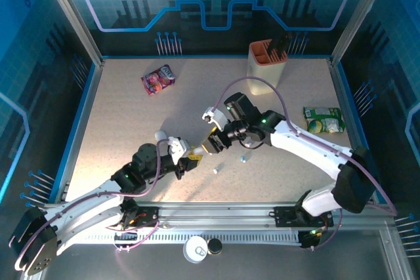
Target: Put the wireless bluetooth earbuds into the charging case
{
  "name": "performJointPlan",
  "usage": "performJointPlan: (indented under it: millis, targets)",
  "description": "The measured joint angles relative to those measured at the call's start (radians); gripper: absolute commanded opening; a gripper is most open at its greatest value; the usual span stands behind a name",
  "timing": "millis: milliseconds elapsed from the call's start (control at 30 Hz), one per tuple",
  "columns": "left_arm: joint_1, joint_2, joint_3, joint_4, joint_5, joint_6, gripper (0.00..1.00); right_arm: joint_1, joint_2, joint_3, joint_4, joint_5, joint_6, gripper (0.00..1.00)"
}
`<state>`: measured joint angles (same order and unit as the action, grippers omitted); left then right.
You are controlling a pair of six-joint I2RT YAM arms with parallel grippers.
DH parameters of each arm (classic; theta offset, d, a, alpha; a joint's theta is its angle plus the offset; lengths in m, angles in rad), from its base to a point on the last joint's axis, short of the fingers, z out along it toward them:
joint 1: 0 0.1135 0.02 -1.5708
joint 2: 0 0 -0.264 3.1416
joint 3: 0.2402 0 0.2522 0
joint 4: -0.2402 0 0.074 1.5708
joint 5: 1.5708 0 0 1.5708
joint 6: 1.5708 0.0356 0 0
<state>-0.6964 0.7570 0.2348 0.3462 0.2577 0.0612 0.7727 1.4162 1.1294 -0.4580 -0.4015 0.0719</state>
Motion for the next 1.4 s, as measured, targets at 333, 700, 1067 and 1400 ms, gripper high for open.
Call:
performJointPlan:
  millis: [333, 700, 1067, 1400]
  targets:
    - [0.0, 0.011, 0.029, -0.018, 0.163, -0.053, 0.04, -0.03, -0.254, -0.185, 0.013, -0.062, -0.237, 0.63]
    - [-0.019, 0.143, 0.137, 0.035, 0.335, -0.127, 0.06, -0.018, -0.271, -0.203, 0.021, -0.187, -0.375, 0.5]
    - [-0.027, 0.176, 0.142, 0.063, 0.349, -0.129, 0.39, -0.029, -0.245, -0.203, 0.009, -0.232, -0.387, 0.15]
    - [-0.029, 0.098, 0.061, 0.122, 0.083, -0.073, 0.99, -0.185, -0.188, -0.321, 0.256, -0.172, -0.106, 0.1]
